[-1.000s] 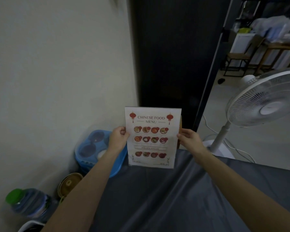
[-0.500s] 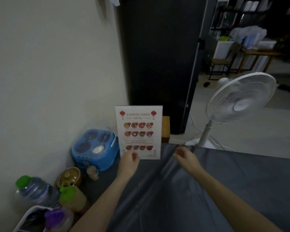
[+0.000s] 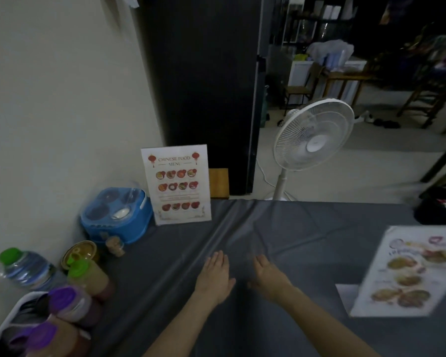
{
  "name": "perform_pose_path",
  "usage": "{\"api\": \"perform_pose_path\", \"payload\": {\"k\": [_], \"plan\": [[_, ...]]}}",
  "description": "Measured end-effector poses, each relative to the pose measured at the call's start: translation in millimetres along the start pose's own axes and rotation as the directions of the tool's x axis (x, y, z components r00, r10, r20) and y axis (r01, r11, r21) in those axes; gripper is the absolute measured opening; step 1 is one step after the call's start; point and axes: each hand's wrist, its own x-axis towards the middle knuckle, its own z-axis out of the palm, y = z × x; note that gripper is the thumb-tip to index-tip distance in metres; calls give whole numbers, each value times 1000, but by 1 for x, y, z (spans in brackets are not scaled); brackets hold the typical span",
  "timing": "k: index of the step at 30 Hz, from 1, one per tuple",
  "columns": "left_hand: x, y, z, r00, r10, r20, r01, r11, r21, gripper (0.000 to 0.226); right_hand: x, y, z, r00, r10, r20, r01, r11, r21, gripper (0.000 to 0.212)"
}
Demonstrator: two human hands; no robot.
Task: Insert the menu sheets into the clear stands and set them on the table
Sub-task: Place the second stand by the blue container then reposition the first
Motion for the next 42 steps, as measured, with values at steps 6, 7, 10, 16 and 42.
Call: {"api": "perform_pose_path", "payload": {"k": [6,7,10,16,42], "plan": [[-11,34,25,998,39,41,-41,998,49,68,-43,17,25,995,71,67,-73,997,24,83],[-13,40,28,998,42,44,-44,998,53,68,-50,22,26,995,77,61,-79,996,37,83],[-18,65,37,996,60,63,-63,996,60,69,-71,44,29,996,91,24,-92,991,100,85],[-27,127,48,995,94,44,-97,993,64,64,-111,94,24,992,124,25,-127,979,162,86],[-13,321,42,998,-64,-4,63,993,-102,70,-261,326,-13,971,230,-69,-136,762,633,61]]}}
